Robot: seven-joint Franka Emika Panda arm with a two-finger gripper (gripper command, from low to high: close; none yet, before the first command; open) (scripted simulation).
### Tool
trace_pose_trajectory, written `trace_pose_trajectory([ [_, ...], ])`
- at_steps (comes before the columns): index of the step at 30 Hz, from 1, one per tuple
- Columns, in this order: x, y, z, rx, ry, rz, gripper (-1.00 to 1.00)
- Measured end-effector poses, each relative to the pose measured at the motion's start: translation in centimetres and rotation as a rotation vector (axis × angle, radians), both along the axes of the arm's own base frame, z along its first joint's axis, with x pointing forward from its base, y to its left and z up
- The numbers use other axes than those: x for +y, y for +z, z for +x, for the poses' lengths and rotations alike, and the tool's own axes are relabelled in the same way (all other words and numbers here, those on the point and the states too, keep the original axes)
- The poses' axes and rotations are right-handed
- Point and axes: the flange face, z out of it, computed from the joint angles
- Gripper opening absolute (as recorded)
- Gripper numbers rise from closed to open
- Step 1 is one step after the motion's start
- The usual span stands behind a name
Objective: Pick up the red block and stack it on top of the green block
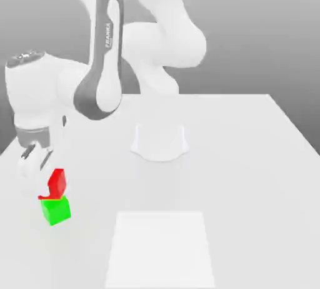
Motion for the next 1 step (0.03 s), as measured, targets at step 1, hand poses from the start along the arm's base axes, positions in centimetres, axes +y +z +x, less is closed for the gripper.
trace_pose_trajectory([
  [1,0.00,0.00,0.00,0.000,0.000,0.000,1.00],
])
